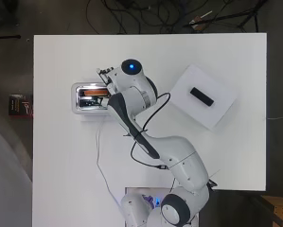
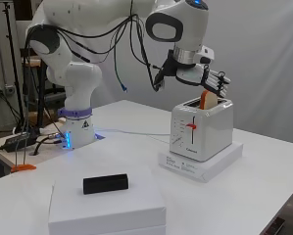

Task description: Teleoperate dual arm-hand system to toast a bread

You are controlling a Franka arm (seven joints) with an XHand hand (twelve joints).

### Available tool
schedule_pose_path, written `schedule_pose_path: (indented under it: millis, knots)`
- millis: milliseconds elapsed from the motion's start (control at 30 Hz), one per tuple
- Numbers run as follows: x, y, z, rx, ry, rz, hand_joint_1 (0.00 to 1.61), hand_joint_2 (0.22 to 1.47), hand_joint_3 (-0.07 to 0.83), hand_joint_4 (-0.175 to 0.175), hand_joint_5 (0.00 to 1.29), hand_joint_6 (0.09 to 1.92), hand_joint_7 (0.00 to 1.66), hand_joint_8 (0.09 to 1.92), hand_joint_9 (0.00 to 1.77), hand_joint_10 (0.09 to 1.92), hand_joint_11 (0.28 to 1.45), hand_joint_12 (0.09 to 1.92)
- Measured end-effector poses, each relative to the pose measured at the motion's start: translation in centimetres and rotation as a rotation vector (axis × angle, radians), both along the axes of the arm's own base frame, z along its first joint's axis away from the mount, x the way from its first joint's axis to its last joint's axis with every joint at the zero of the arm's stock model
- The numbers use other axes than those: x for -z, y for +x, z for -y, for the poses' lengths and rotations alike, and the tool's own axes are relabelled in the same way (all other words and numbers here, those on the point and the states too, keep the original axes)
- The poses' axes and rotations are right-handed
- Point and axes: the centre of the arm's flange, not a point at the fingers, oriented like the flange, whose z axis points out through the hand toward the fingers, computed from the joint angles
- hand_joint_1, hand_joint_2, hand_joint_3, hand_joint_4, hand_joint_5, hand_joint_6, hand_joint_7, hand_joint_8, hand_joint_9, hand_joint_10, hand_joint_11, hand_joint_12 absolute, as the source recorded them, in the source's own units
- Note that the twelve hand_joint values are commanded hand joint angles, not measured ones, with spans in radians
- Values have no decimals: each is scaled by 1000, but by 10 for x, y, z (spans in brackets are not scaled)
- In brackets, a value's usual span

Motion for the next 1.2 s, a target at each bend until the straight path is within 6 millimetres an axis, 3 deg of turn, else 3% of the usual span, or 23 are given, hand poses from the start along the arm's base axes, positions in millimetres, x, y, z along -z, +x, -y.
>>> schedule_pose_path:
  millis: [133, 267, 333, 433, 500, 533, 567, 600, 633, 667, 700, 800, 867, 1033, 1200]
  knots:
    - [-3, 7, 36, 130, -12, 17, 0, 961, -2, -93, 286, 87, 317, 87, 384, 87, 375, 87]
    - [14, -1, 76, 263, -60, 1, 0, 932, -12, -78, 251, 87, 273, 87, 340, 87, 370, 87]
    - [16, -1, 92, 299, -85, 15, 0, 921, -13, -46, 227, 87, 228, 87, 296, 87, 364, 87]
    - [1, -5, 84, 289, -157, 64, 0, 953, 4, -35, 216, 87, 213, 87, 291, 87, 369, 87]
    - [-14, -9, 67, 278, -202, 100, 0, 958, 4, -55, 199, 87, 225, 87, 339, 87, 394, 87]
    - [-18, -10, 59, 274, -221, 111, 0, 958, 2, -74, 192, 87, 284, 87, 457, 87, 458, 87]
    - [-18, -10, 54, 275, -236, 115, 0, 982, -5, -105, 209, 87, 577, 324, 749, 487, 600, 537]
    - [-12, -9, 56, 286, -242, 106, 0, 996, -7, -133, 228, 87, 848, 951, 1055, 1078, 799, 1119]
    - [-2, -7, 65, 304, -236, 87, 0, 1000, -8, -150, 243, 87, 1015, 1408, 1260, 1476, 943, 1501]
    - [12, -4, 78, 327, -219, 62, 0, 997, -9, -159, 255, 87, 1104, 1673, 1371, 1700, 1024, 1713]
    - [27, -2, 93, 352, -198, 34, 0, 990, -10, -163, 263, 87, 1148, 1812, 1428, 1815, 1064, 1822]
    - [80, 2, 138, 436, -127, -64, 0, 972, -10, -164, 272, 87, 1226, 1920, 1501, 1911, 1098, 1912]
    - [102, 2, 153, 469, -106, -102, 0, 970, -6, -163, 270, 87, 1265, 1920, 1532, 1919, 1105, 1919]
    - [114, 3, 148, 469, -72, -123, 0, 981, 1, -159, 282, 87, 1359, 1920, 1589, 1920, 1181, 1920]
    - [123, 8, 131, 463, -83, -144, 0, 1065, 8, -126, 417, 87, 1422, 1920, 1626, 1920, 1234, 1920]
